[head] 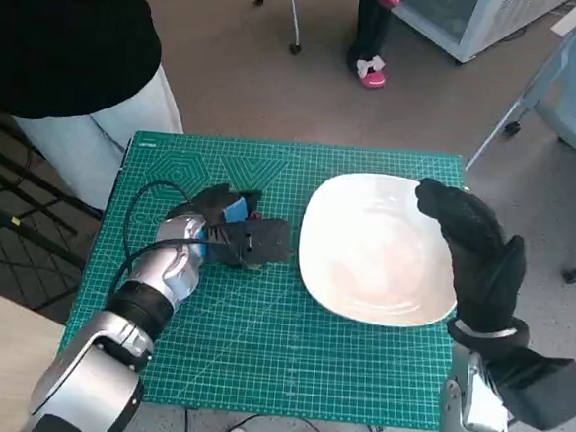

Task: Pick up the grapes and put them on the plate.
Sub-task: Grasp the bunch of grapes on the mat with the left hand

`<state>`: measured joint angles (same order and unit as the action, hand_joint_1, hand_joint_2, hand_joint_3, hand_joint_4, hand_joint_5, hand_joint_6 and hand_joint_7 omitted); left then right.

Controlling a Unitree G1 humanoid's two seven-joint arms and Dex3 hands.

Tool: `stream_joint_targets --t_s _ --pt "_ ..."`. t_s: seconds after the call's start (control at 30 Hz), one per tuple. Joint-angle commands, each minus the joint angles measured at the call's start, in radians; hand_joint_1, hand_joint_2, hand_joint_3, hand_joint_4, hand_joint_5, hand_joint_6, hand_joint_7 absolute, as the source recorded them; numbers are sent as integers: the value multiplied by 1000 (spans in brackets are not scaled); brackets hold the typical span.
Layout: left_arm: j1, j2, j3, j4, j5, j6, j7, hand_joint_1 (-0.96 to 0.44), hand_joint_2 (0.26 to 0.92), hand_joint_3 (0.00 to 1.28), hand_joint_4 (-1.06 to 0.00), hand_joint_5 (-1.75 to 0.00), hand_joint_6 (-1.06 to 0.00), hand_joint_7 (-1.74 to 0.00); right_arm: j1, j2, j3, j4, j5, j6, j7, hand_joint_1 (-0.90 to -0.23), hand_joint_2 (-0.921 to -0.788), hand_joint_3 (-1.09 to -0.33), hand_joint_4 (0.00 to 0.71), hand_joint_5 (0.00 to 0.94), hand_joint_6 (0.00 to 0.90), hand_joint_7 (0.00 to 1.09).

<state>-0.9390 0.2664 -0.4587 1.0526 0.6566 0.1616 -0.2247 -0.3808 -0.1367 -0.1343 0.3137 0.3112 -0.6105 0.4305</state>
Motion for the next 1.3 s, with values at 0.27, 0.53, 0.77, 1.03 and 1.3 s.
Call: stream_joint_targets --t_s 0.27,0.53,0.77,1.03,1.3 --pt "7 -5 -27 42 17 -45 87 59 821 43 -515 -376 -572 -79 16 -1 -2 3 2 11 6 -642 -921 -851 403 1 9 428" --pt "37 9 -65 -16 53 -46 149 57 915 156 -591 -1317 -573 -953 10 1 -2 7 -1 11 3 -643 -921 -850 403 1 10 427" --pt "37 20 -60 -23 38 -57 122 7 921 173 -574 -1383 -524 -1147 8 4 1 8 -8 9 -2 -640 -921 -852 403 1 10 426" --pt "24 15 -59 6 37 -55 117 2 921 188 -559 -1397 -500 -1191 6 2 0 10 -6 8 0 -639 -921 -853 403 0 9 427" --pt "13 8 -58 23 35 -52 117 2 921 195 -554 -1403 -490 -1203 4 3 0 14 -8 4 0 -639 -921 -854 402 0 9 428"
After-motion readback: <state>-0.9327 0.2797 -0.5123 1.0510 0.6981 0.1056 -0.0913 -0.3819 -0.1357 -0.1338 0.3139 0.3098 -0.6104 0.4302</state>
